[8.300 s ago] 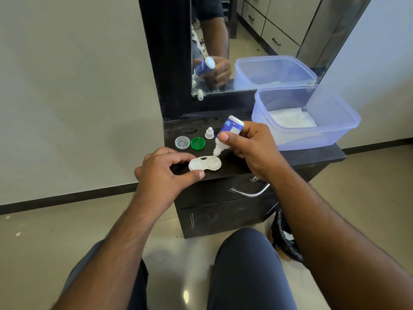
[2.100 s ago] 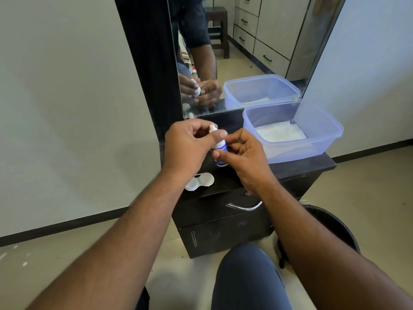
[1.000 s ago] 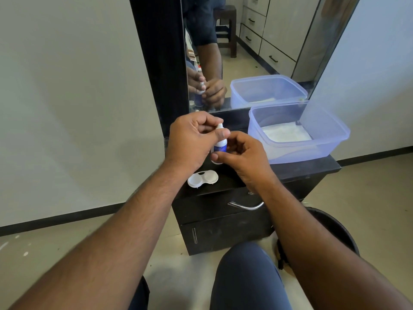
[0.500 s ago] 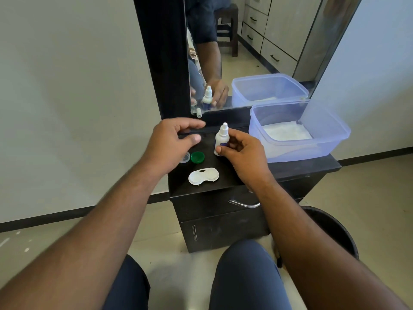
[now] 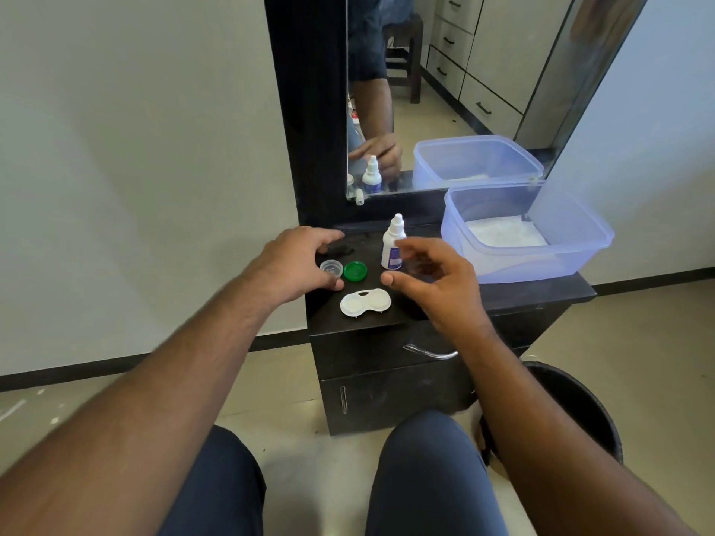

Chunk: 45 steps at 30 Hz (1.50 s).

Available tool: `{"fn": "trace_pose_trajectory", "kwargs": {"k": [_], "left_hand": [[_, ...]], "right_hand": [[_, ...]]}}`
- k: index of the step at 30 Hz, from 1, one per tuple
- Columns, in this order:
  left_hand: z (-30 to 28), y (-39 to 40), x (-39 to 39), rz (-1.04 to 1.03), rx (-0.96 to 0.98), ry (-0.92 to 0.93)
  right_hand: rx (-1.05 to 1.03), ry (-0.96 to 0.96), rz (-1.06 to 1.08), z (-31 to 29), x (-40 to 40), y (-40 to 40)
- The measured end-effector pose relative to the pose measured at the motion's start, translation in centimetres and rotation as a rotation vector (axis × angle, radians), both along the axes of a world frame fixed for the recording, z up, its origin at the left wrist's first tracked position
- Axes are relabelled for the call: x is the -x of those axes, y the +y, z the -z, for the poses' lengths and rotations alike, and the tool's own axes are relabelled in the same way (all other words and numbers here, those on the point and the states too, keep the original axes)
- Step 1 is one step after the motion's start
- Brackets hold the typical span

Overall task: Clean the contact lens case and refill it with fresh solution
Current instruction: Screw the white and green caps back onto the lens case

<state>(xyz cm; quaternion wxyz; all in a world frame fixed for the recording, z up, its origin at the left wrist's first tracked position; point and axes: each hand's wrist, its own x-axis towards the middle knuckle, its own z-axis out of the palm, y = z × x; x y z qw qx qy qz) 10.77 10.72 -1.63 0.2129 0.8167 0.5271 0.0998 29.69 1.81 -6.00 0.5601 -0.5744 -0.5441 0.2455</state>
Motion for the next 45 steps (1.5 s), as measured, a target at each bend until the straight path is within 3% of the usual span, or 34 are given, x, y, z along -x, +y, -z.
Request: {"fn": "trace_pose_trajectory", "kwargs": {"k": [3,8,15,18,24,30,35,45], "left_hand": [[-0.5,-0.1,-0.3,0.028,0.036,-0.014],[-0.8,-0.6,-0.1,0.008,-0.012,-0.061],[-0.3,-4.4,1.8,-0.171,-0.095,-0.606],[0.5,-6.1,1.3,-0.159,-0.104,-0.725],[2.7,-7.9,1.2,-0.122,-0.181,-0.707],[4.2,-8.5,0.7,-0.09,-0.234,-0.567],[4.9,-8.5,0.1,-0.144,-0.238,-0.583],[5.8,-8.0,0.4,-0.059,-0.263,-0.603]], "right_hand": [[0.15,-0.093,-0.191,-0.6,-0.7,0.1],[0.344,-0.221,-0.333,-1.5,-1.4,0.3],[0.389,-0.337,-0.375,-1.6,-1.4,0.7],[0.381,-0.391,-0.374,-1.5,-1.3,0.6],[0.359,-0.424,-0.366,-1.4,-0.9,0.7],[0.344,-0.436,-0.365,-1.2,-0.9,0.7],[0.347,-0.451,-0.375,-1.5,-1.0,0.7],[0.354,-0.467,-0.385,-1.8,-1.1,0.6]]}}
